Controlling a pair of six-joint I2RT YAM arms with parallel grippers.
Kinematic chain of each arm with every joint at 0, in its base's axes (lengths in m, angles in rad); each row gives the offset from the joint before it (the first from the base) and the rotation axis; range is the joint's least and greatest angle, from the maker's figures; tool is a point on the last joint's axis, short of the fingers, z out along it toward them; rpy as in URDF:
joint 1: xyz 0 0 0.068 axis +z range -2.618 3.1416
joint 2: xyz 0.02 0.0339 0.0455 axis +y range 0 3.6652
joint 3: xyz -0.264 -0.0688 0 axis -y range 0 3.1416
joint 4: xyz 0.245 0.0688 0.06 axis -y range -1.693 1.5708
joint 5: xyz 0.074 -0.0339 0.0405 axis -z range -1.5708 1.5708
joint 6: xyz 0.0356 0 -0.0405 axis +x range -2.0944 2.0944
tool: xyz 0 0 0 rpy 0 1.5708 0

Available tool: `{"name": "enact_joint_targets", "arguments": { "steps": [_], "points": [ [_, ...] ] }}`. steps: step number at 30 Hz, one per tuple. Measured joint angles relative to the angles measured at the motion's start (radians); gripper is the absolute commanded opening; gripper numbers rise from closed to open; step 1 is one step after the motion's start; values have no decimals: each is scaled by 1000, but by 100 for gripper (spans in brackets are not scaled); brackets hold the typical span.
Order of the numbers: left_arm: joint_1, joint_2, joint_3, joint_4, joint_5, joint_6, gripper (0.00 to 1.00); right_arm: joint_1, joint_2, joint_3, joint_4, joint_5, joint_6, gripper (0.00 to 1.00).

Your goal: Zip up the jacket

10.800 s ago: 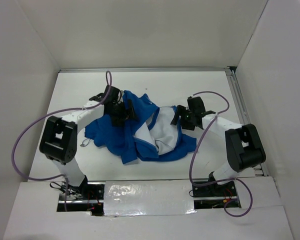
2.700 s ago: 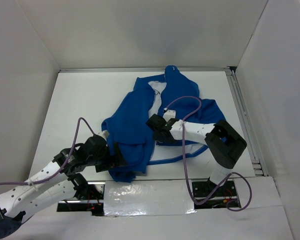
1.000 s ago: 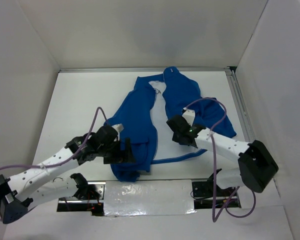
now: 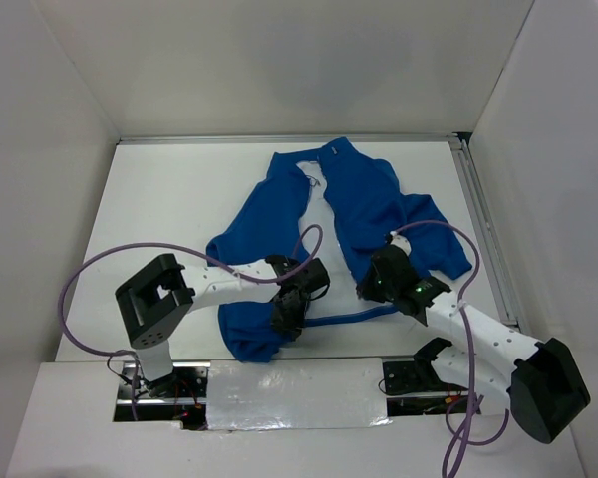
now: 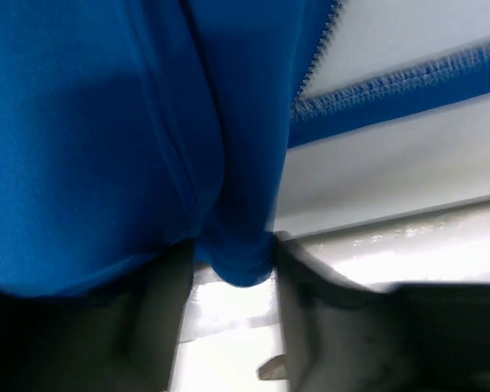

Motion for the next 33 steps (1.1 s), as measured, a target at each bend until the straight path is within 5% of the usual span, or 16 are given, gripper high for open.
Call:
{"name": "enact_joint_targets", "arguments": {
  "steps": [2, 3, 12, 25, 33],
  "points": [
    [0, 18, 6, 0, -3, -2, 5, -2, 11, -3, 6, -5, 0, 1],
    [0, 21, 7, 2, -4, -3, 0, -2, 14, -6, 10, -7, 0, 0],
    [0, -76, -51, 65, -5, 26, 0, -2, 21, -31, 58, -53, -20, 0],
    [0, -781, -407, 470, -48, 88, 0, -17, -171, -112, 290, -331, -55, 0],
    [0, -906, -560, 685, -103, 58, 0, -22, -374, -204, 456, -467, 31, 0]
  ]
}}
